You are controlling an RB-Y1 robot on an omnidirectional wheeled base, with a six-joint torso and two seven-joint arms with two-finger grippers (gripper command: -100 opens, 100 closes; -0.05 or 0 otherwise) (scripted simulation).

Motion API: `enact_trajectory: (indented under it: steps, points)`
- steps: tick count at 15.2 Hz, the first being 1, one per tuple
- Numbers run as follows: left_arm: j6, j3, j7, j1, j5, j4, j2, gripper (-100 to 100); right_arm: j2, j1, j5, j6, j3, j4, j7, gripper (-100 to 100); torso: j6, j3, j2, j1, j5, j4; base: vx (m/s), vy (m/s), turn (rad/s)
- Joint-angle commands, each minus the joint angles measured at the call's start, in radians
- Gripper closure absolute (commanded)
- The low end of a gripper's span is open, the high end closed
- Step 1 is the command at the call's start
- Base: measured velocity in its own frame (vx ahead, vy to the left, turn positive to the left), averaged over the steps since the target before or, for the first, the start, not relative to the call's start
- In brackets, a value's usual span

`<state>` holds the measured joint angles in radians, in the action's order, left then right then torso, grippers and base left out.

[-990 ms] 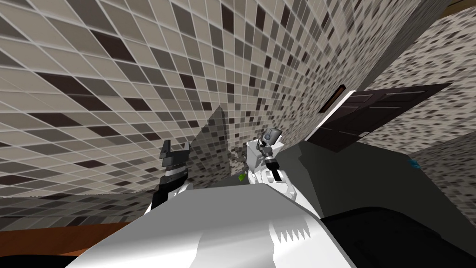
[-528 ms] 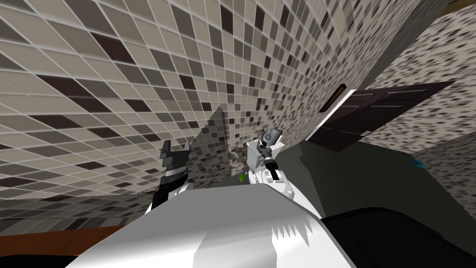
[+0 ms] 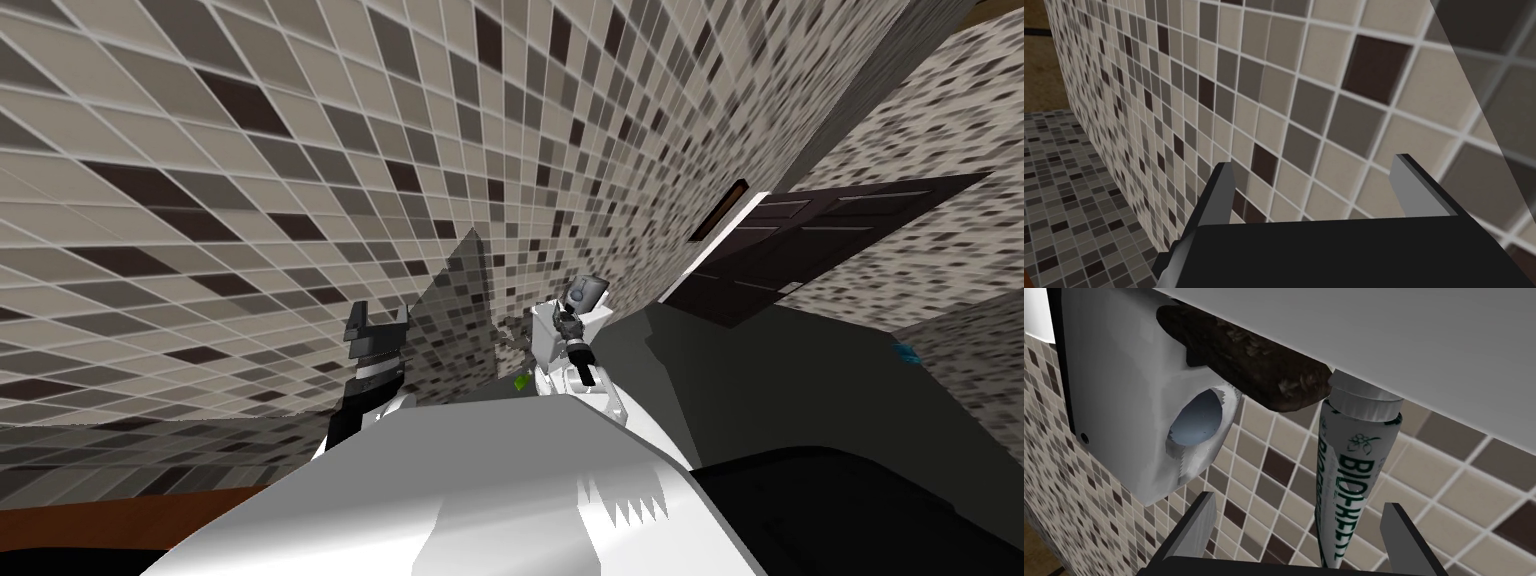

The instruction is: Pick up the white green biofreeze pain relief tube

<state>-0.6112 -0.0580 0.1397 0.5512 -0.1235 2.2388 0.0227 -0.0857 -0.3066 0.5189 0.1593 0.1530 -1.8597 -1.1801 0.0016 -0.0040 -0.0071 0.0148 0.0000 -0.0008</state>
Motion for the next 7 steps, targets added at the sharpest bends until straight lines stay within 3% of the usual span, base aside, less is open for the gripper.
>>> enact_trajectory:
  steps: [1, 5, 6, 7]
  points:
    - [0.000, 0.000, 0.000, 0.000, 0.000, 0.000, 0.000, 0, 0.000, 0.000, 0.000, 0.000, 0.000, 0.000, 0.000, 100, 0.000, 0.000, 0.000, 0.000, 0.000, 0.000, 0.000, 0.000, 0.000]
    - [0.000, 0.002, 0.000, -0.001, 0.000, 0.001, -0.001, 0, 0.001, 0.000, 0.000, 0.002, -0.006, 0.000, 0.000, 100, 0.003, 0.001, 0.001, 0.000, 0.001, 0.001, 0.002, -0.003, 0.007]
    - [0.000, 0.002, 0.000, -0.001, 0.000, 0.001, -0.001, 0, -0.005, 0.012, -0.008, -0.025, 0.000, -0.018, 0.012, 100, 0.003, 0.001, 0.001, 0.000, 0.001, 0.001, 0.034, -0.042, 0.022]
    - [0.000, 0.002, 0.000, -0.001, 0.000, 0.001, -0.001, 0, 0.001, 0.004, -0.002, -0.005, -0.005, -0.005, 0.003, 100, 0.003, 0.000, -0.001, -0.001, 0.002, 0.001, 0.035, -0.041, 0.020]
